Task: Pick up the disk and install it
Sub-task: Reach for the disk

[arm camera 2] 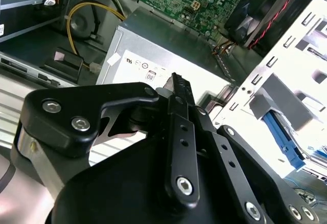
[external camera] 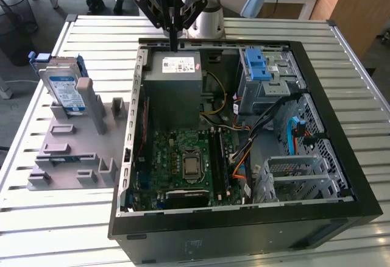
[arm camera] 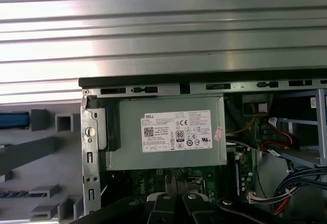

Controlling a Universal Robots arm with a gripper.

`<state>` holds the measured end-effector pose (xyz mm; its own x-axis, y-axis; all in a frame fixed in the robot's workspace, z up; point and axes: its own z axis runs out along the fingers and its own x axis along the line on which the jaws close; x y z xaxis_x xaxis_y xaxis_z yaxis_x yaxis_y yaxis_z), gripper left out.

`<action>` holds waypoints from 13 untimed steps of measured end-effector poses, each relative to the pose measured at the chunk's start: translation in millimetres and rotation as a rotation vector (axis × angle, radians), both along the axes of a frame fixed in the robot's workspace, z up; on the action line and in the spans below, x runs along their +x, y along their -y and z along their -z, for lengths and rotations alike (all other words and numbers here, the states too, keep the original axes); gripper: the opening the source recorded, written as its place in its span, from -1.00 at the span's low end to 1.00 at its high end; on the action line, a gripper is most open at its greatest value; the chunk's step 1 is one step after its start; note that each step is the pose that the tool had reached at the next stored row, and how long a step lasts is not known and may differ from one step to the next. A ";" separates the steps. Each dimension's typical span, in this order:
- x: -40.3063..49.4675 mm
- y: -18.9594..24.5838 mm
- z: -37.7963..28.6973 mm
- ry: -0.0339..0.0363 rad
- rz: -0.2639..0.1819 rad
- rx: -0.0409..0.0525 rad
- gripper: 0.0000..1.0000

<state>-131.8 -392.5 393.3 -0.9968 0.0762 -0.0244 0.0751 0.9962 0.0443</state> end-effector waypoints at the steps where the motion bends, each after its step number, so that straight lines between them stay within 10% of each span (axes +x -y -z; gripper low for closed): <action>1: -0.4 -0.7 0.0 0.0001 0.000 0.0000 -0.79; 13: -12.6 -5.4 0.2 0.0000 0.000 0.0000 -0.79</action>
